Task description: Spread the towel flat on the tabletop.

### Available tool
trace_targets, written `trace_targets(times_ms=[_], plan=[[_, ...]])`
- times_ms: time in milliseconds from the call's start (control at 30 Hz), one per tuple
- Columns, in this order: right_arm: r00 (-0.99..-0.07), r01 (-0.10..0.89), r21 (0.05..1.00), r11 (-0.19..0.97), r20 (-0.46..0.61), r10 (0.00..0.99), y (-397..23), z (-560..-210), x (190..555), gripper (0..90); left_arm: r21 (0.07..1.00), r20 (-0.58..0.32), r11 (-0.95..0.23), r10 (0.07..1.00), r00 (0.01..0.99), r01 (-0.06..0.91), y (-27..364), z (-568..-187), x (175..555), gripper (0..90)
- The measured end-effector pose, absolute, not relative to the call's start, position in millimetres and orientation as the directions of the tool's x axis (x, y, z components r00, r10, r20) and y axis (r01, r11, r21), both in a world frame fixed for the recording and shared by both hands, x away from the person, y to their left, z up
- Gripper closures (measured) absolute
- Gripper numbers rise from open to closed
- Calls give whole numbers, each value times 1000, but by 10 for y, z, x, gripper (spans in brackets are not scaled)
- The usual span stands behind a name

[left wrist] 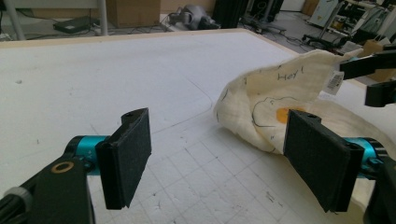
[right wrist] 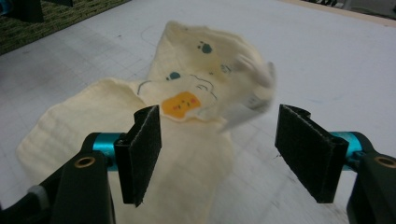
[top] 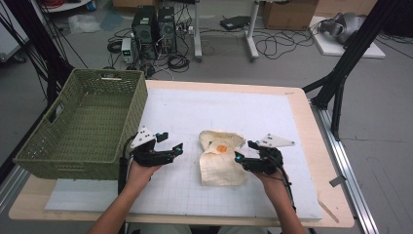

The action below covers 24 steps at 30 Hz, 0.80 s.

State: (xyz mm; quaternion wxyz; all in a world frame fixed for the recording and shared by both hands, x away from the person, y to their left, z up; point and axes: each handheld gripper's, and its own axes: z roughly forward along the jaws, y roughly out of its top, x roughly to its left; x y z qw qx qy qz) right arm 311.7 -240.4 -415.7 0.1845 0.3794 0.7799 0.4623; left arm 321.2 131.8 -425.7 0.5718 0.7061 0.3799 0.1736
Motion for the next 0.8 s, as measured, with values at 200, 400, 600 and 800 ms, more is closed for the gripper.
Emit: trace_targets(times_ms=[200, 400, 600, 800], plan=[[-592, 461, 829, 317, 22, 806, -2104, -4210, 3375, 368, 938, -196, -54, 734, 650, 344, 1310, -4270, 3223, 239], [-606, 485, 819, 305, 63, 793, -2063, -4228, 3560, 791, 935, -188, -73, 729, 658, 348, 1287, -4284, 3224, 240], [-590, 439, 836, 329, -8, 807, -2169, -4136, 3560, 867, 935, -197, -60, 733, 651, 351, 1308, -4283, 3229, 241], [-529, 449, 827, 337, -58, 847, -2392, -4086, 3585, 867, 932, -198, -67, 731, 653, 357, 1297, -4290, 3227, 244]])
